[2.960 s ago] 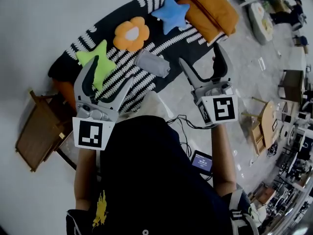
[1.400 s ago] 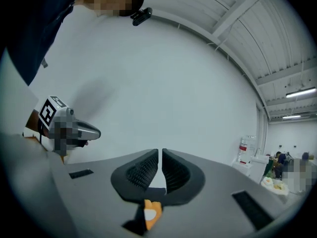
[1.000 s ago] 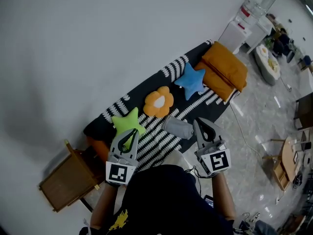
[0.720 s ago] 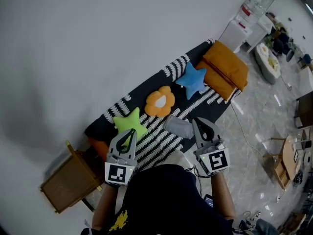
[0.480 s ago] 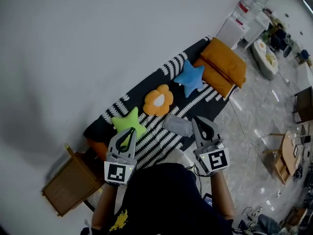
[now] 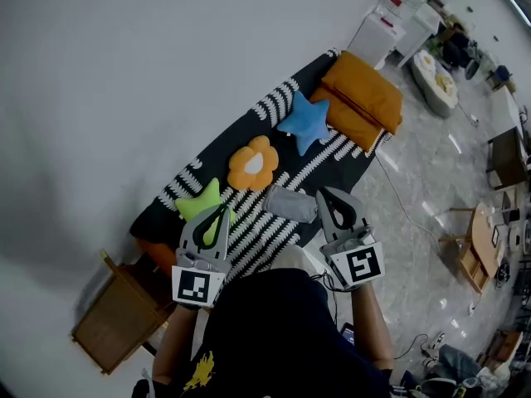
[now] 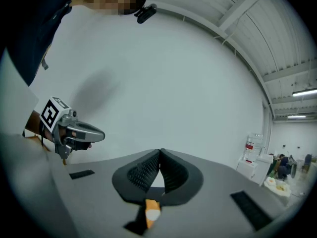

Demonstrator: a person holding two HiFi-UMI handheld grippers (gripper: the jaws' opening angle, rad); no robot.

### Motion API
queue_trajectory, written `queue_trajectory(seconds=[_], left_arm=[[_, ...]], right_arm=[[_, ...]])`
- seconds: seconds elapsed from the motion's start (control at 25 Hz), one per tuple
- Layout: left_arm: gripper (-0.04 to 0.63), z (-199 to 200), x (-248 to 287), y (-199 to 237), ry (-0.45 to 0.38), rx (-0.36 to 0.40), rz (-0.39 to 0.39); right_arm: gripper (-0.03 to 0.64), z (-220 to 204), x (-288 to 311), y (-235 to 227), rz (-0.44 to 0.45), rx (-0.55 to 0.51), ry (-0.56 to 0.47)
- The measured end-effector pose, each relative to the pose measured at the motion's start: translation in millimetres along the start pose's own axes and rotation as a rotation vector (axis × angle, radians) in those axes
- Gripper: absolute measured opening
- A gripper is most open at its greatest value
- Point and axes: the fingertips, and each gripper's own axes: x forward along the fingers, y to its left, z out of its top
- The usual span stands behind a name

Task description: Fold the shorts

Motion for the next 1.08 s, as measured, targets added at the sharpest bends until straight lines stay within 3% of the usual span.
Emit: queue_trajectory(seconds=[0.12,0.4,0.68,0.88,1.08], left_arm=[[0.021,-3,-3,-10,0.010,-0.002,-0.011],[0.021,-16,-6,-42,0.054,0.004,-0.052],[0.021,-36,-7,-76,0.090,-0.034,-0.046],[0.021,-39,-13,-78,0.110,-0.013,-0.044],[0.021,-53,-21,-61,0.184,0.059,-0.008]], right_arm=[[0.015,-6,-10,-12,-0.014,0.004,0.049],[0.015,3,-20,-36,-0.019,0.004,-0.007],[0.015,-9,-42,-53,-0.019,0.008,0.018],[0.015,-18,-46,-47,0.052,-0.013,0.088],[0.015,4,-28,-44,0.146,-0.080,-0.020]])
